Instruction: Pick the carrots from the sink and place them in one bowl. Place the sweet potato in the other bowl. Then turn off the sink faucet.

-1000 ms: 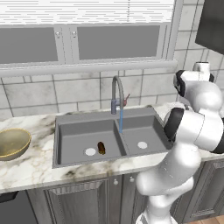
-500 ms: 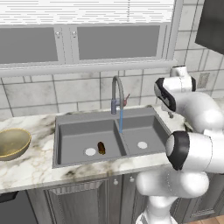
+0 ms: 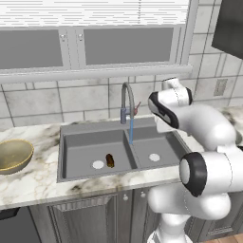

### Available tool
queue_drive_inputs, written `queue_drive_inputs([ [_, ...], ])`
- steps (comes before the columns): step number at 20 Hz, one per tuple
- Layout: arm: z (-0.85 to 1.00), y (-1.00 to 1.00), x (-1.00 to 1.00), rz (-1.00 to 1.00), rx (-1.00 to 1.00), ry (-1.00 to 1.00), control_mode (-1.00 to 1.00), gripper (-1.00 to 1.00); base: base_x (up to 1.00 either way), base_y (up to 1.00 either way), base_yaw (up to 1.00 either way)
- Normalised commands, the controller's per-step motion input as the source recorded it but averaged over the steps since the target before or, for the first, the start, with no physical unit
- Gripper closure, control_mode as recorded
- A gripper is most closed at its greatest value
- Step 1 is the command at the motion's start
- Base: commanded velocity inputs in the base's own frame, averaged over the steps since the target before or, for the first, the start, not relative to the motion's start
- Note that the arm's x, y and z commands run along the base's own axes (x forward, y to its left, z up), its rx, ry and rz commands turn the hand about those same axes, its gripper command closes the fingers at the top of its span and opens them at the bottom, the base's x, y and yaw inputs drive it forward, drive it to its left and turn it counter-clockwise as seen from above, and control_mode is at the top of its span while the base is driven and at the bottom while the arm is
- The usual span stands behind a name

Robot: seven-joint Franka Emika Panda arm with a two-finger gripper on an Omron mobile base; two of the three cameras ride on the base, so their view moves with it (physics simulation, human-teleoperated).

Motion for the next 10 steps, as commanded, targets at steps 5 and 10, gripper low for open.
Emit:
queue_drive_inputs([
  [5,-0.32,0.67,0.0,0.5,0.27,0.06,-1.0,-1.0,0.0,0.0,0.0],
  [10,-0.21,0.69,0.0,0.21,0.27,0.0,-1.0,-1.0,0.0,0.0,0.0],
])
